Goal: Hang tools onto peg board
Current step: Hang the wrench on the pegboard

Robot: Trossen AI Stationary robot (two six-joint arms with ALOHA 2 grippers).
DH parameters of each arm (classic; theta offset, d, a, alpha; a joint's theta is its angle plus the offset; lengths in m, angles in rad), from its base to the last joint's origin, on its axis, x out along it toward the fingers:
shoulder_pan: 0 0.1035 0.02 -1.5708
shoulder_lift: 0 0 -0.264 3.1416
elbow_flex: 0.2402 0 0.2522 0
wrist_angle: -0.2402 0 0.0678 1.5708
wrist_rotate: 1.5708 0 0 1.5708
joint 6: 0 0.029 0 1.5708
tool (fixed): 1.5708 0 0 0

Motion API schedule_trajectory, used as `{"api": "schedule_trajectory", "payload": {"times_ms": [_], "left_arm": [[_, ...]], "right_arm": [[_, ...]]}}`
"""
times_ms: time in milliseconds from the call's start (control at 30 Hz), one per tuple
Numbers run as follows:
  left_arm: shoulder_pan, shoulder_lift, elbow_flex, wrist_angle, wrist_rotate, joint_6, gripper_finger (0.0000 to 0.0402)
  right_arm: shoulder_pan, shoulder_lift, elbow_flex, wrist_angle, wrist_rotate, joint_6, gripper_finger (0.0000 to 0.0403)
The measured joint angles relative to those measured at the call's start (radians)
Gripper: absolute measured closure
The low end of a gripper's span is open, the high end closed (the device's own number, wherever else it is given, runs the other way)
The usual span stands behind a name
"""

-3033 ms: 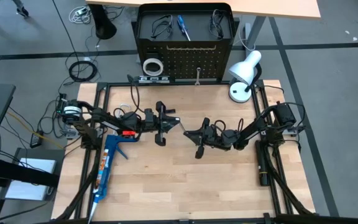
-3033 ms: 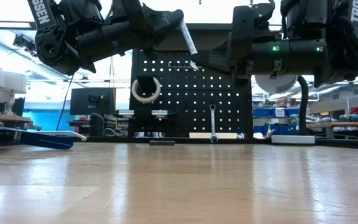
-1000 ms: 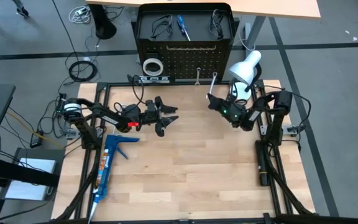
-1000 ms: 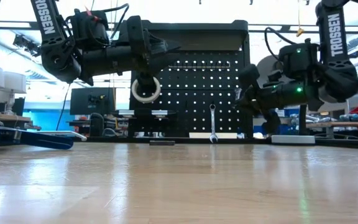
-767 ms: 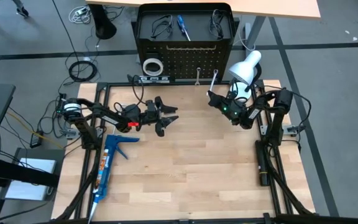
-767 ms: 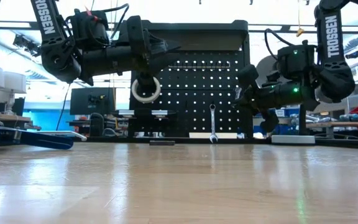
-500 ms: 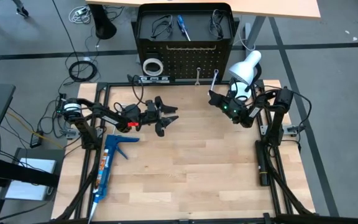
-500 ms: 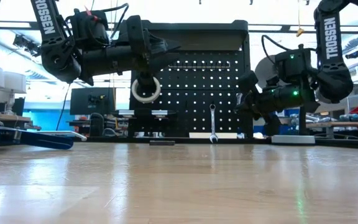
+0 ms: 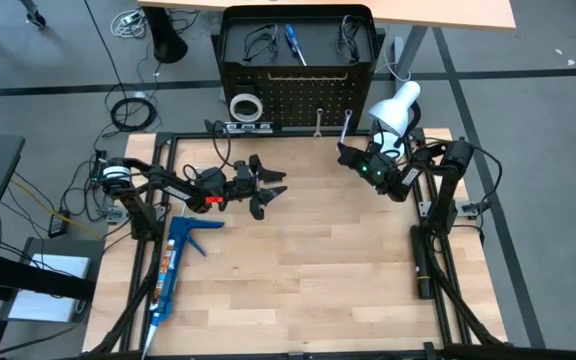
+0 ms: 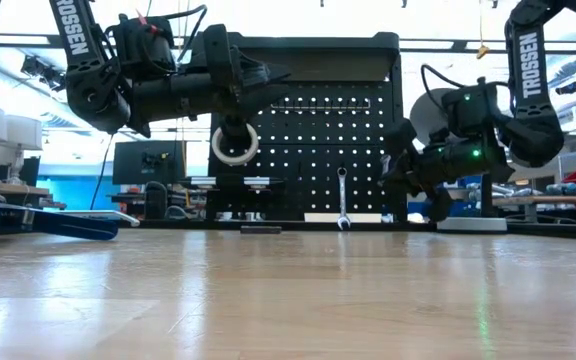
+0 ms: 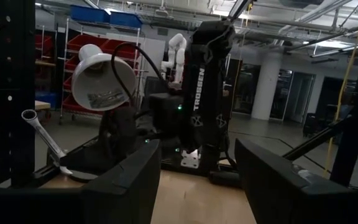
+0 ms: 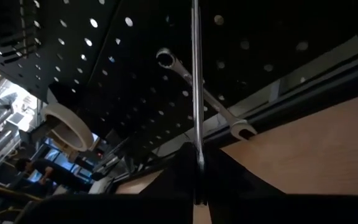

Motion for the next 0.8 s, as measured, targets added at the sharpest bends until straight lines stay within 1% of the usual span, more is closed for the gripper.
{"api": "schedule_trajectory", "payload": {"times_ms": [133, 267, 467, 567, 800], "left_arm": [[0.000, 0.000, 0.000, 0.001, 0.000, 0.000, 0.0190], [-0.001, 0.000, 0.000, 0.001, 0.000, 0.000, 0.0190], [-0.001, 0.000, 0.000, 0.001, 0.000, 0.000, 0.0190], [-0.001, 0.000, 0.000, 0.001, 0.000, 0.000, 0.0190], [-0.001, 0.000, 0.000, 0.000, 0.022, 0.000, 0.0190]], "right_arm": [[-0.012, 0.000, 0.000, -0.026, -0.029, 0.037, 0.0367], [-0.016, 0.000, 0.000, -0.046, -0.030, 0.069, 0.0364], [-0.017, 0.000, 0.000, -0.046, -0.030, 0.072, 0.0366], [-0.017, 0.000, -0.001, -0.049, -0.028, 0.070, 0.0347], [0.004, 0.000, -0.039, -0.040, -0.047, 0.032, 0.0279]]}}
